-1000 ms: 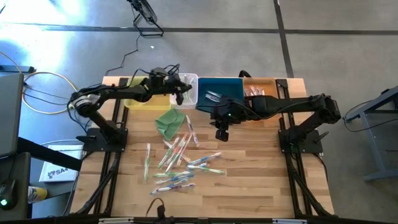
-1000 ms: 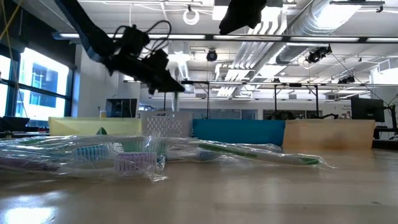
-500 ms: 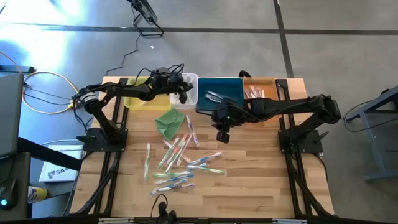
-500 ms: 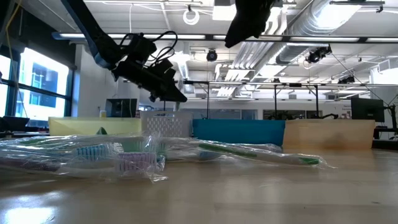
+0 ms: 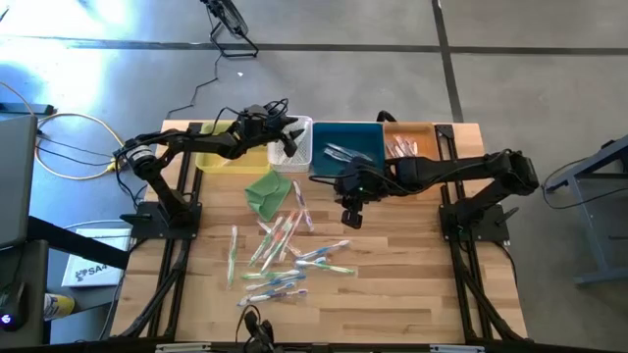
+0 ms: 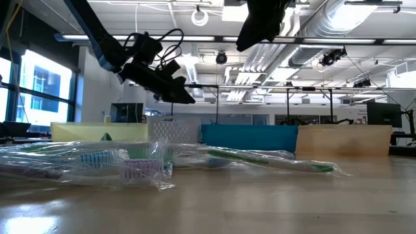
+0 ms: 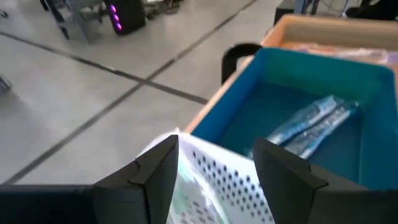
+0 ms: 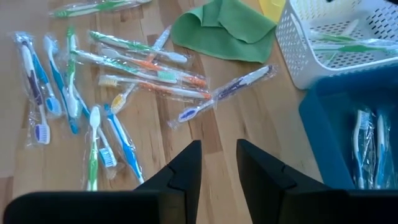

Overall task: Pick & Place Toothbrushes
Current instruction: Put the green toothbrush into the white bin

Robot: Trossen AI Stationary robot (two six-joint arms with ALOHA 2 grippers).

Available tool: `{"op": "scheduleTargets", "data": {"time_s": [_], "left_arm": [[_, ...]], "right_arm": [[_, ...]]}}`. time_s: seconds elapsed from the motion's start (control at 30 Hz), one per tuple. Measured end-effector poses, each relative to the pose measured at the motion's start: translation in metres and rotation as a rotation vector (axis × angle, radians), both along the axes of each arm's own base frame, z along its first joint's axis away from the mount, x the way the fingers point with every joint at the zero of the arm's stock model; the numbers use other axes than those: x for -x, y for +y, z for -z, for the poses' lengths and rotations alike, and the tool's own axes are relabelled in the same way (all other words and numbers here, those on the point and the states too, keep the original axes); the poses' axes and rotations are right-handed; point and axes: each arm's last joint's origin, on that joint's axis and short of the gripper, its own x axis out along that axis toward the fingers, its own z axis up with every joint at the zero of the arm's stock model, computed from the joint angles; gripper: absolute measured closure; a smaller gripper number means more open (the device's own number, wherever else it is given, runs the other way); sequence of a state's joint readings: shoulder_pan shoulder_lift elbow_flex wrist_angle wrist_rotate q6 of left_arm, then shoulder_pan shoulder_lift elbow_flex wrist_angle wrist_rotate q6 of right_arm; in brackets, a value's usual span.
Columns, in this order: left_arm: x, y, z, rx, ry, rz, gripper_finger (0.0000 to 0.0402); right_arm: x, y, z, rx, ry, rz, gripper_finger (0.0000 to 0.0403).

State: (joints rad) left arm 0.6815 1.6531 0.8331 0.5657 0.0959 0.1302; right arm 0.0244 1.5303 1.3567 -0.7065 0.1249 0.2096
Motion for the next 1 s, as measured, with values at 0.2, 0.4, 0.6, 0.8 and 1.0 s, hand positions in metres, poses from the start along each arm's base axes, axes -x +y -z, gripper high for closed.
{"op": "scheduleTargets", "data": {"time_s": [0.2, 0.4, 0.6, 0.8, 1.0], "left_arm": [[-0.0015, -0.0004, -0.0047, -0.015, -0.05, 0.032, 0.0195], [-0.0011, -0.0008, -0.0019, 0.02, -0.038, 0.029, 0.0195], [-0.002, -0.003, -0.0007, 0.046, -0.039, 0.087, 0.0195], [-0.0028, -0.0044, -0.0008, 0.051, -0.044, 0.135, 0.0195], [-0.0032, -0.005, -0.0009, 0.047, -0.044, 0.157, 0.0195]], "right_arm": [[-0.0001, 0.0007, -0.0001, 0.0, -0.001, 0.001, 0.0309], [-0.0013, 0.0006, -0.0011, 0.0, -0.018, 0.003, 0.0309], [-0.0039, 0.0007, -0.0035, 0.003, -0.054, -0.002, 0.0309], [-0.0068, 0.0005, -0.0065, 0.006, -0.095, 0.0, 0.0309], [-0.0086, 0.0, -0.0085, 0.009, -0.122, -0.002, 0.0314]]}}
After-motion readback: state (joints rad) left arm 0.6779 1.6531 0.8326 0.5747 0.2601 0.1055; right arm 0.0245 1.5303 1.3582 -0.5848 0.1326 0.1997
